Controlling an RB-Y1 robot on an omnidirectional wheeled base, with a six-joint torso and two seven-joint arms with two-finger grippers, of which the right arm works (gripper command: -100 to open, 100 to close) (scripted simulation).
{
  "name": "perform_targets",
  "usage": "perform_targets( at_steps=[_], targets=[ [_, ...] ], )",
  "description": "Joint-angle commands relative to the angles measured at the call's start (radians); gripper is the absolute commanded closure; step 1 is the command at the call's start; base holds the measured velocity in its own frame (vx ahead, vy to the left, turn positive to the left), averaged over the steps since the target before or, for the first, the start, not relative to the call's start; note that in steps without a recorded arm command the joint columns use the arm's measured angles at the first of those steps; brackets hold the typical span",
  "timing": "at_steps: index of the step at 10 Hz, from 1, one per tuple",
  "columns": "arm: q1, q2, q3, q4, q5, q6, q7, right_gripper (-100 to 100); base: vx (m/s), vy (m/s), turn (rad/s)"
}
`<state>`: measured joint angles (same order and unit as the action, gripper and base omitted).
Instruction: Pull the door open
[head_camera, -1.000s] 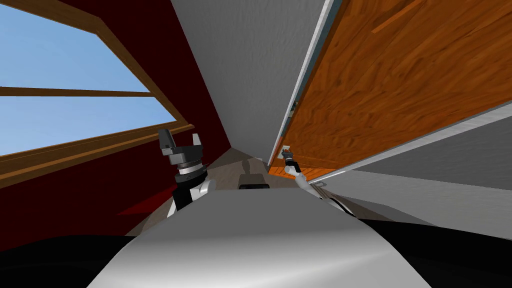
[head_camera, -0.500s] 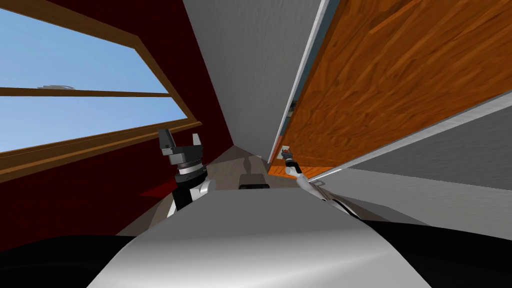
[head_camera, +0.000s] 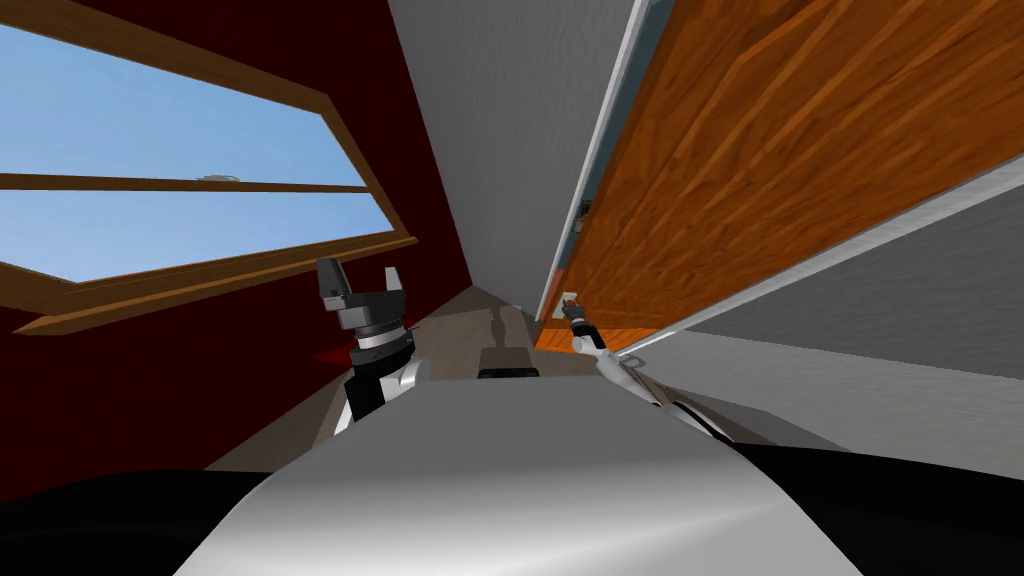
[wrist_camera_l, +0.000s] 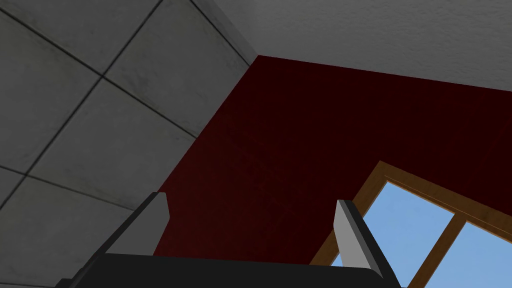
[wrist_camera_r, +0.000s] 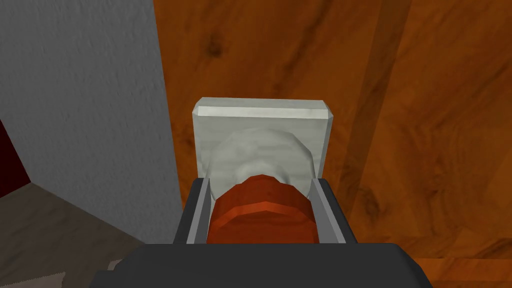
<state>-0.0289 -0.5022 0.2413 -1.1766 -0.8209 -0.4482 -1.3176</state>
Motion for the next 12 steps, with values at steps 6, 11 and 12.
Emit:
perform_targets(
  at_steps=[6, 11, 12],
  targets=[
    [0.031, -0.057, 0.068, -0.037, 0.006, -0.023, -0.058, 100, -0.187, -0.071, 0.097],
    [0.057, -0.120, 0.131, -0.071, 0.016, -0.060, -0.119, 100, -0.211, -0.088, 0.121],
    [0.061, -0.131, 0.141, -0.077, 0.017, -0.066, -0.129, 100, -0.210, -0.114, 0.118]
  ],
)
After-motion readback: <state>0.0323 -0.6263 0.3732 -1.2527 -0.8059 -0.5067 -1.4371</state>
